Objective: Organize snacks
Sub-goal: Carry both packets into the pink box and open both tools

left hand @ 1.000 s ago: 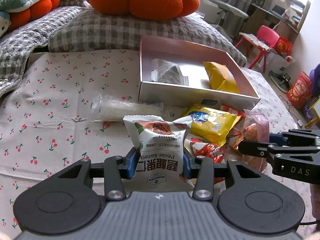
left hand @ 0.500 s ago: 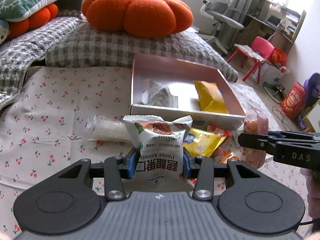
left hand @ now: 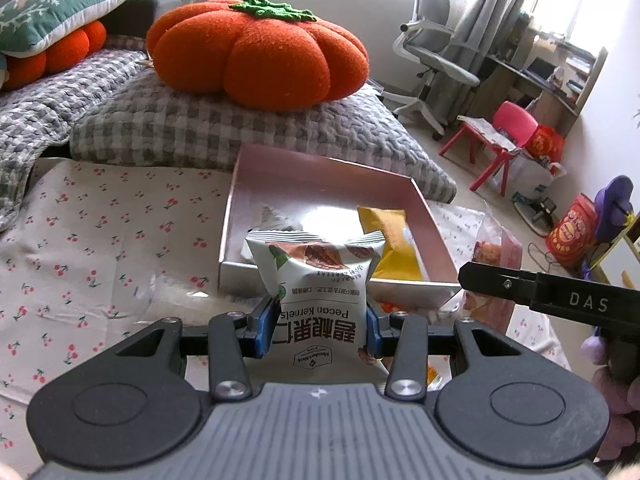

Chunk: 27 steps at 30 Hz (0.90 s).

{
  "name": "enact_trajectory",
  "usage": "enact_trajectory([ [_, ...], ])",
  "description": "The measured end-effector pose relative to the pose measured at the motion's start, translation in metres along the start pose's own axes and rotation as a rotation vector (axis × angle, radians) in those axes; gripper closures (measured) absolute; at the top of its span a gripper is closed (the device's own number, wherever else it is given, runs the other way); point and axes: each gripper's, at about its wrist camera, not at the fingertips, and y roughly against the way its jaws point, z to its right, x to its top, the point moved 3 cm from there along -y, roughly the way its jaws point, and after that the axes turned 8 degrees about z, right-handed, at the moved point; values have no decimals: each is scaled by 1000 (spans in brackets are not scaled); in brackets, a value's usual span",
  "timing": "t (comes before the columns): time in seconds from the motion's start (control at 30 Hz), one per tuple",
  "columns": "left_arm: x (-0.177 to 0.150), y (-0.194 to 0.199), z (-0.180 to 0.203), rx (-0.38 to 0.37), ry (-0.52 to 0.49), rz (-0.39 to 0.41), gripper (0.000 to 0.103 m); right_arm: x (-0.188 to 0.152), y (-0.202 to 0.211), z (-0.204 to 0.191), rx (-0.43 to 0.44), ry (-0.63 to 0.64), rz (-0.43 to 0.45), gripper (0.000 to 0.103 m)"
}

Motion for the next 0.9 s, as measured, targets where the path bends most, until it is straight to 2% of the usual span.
enact_trajectory([
  [0.57,16,-48,22,-12,60,18,63,25,-18,52,-90,-108,44,72],
  [0.7,21,-65,26,12,41,23,63,31,-32,56,-78,-116,35,72],
  [0.9,20,-88,27,33,17,24,63,37,-68,63,-117,-93,17,72],
])
